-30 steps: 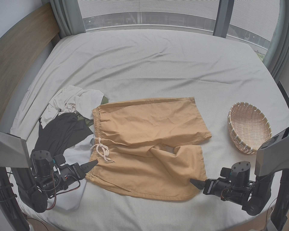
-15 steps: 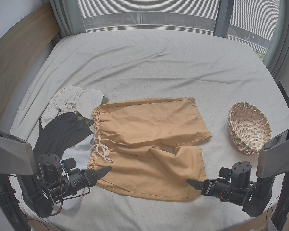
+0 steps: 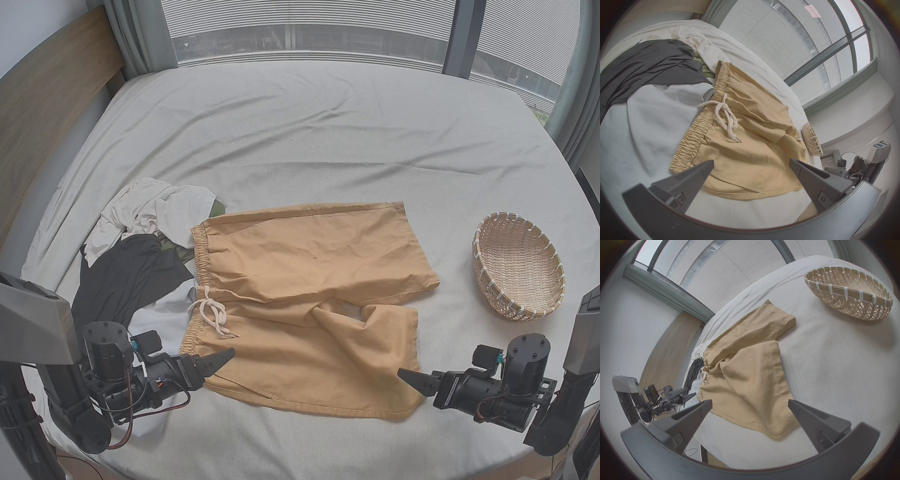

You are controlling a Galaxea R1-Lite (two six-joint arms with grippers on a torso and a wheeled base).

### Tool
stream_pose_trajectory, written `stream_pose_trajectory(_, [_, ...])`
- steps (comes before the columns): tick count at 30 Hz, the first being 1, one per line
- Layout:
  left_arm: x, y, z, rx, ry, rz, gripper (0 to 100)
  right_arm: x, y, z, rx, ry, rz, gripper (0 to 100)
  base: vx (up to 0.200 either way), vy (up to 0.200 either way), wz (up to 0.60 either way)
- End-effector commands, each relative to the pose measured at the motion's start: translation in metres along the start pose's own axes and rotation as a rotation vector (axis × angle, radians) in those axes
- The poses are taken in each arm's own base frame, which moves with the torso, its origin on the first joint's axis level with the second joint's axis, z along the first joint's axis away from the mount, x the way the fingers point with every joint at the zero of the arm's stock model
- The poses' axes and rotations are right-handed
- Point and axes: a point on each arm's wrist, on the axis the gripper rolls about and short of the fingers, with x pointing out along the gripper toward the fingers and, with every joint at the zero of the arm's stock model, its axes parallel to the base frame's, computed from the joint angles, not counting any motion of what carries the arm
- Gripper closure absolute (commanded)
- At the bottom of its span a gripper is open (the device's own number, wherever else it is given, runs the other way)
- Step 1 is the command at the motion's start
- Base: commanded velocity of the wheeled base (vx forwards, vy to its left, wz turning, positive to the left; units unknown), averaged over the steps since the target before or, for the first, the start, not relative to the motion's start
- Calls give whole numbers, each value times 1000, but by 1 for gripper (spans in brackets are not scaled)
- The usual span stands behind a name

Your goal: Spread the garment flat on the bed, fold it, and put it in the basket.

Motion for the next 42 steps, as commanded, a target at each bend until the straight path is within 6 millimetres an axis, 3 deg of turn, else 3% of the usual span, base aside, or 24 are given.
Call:
stream_pose_trajectory(1, [0,1,-1,-4,5,6,0,-4,-6,4,15,-19,-24,0,0,0,0])
stream_pose_trajectory(8, [-1,1,-2,-2,9,6,0,33,-25,33,58,-141,-70,0,0,0,0])
stream_pose_trajectory(20, [1,3,-5,-7,24,15,0,94,-36,44,224,-204,-32,0,0,0,0])
stream_pose_trajectory(25, [2,4,-5,-7,25,16,0,98,-42,55,310,-226,-24,0,0,0,0])
stream_pose_trajectory(36, [1,5,-7,-10,32,22,0,96,-39,54,359,-197,-6,0,0,0,0])
stream_pose_trajectory(37, [0,5,-7,-10,33,23,0,96,-39,53,358,-192,-5,100,0,0,0])
stream_pose_trajectory(42, [1,5,-7,-11,34,23,0,96,-39,52,358,-183,-1,100,0,0,0])
